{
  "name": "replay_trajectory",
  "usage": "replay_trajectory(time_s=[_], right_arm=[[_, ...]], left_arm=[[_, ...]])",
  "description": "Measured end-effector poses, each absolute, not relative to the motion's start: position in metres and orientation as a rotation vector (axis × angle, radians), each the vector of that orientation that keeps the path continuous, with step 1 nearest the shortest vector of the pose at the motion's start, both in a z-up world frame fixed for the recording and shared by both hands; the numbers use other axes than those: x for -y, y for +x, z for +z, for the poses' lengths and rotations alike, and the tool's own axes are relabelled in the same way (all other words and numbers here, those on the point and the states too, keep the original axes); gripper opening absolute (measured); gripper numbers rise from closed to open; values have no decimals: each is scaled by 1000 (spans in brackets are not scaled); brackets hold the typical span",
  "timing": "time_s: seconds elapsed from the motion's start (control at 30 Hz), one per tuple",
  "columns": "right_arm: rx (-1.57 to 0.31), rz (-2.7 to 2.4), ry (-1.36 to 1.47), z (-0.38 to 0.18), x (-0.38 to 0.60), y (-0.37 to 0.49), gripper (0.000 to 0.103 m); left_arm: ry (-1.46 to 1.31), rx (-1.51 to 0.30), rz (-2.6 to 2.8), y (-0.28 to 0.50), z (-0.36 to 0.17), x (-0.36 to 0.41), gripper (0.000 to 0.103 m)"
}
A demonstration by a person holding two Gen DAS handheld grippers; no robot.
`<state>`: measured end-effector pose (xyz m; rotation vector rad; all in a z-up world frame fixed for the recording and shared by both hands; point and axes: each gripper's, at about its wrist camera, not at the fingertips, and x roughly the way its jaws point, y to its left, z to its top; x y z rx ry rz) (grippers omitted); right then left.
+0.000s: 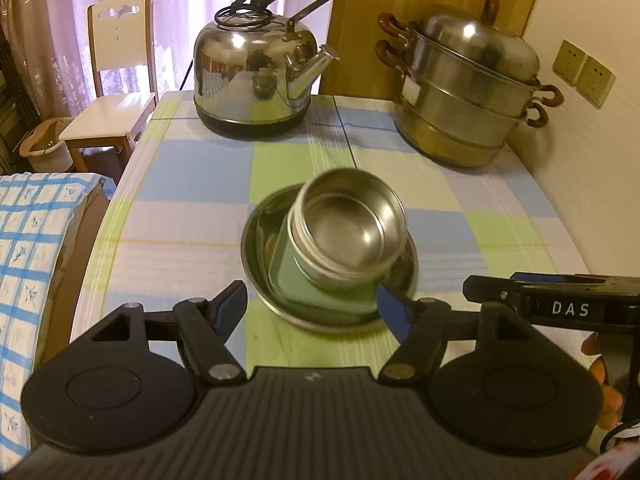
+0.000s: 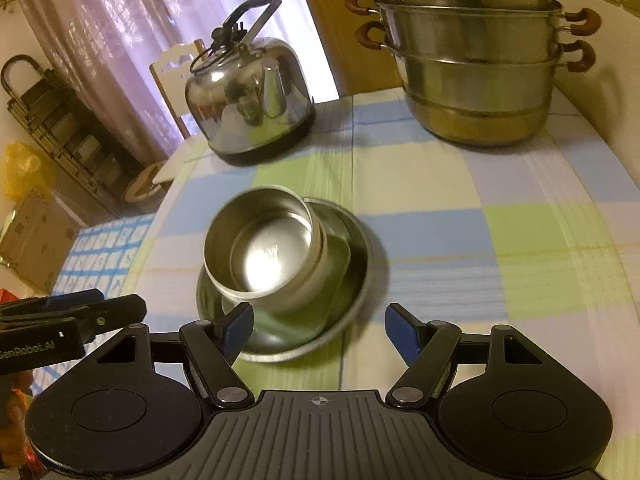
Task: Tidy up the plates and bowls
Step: 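Withdraw the left gripper from the stacked plate and bowls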
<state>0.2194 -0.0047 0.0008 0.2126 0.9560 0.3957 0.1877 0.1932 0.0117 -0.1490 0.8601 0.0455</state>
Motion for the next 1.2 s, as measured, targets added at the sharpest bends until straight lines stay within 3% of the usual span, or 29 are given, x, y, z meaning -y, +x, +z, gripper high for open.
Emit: replay_trajectory(time_s=[0.37,1.2], right_arm=[[-929,388,111,8,23,154,73],[-965,407,166,10,87,59,73]], left_arm=[[-162,-866,52,131,14,-159,70],[-117,-896,31,51,7,-81,70]])
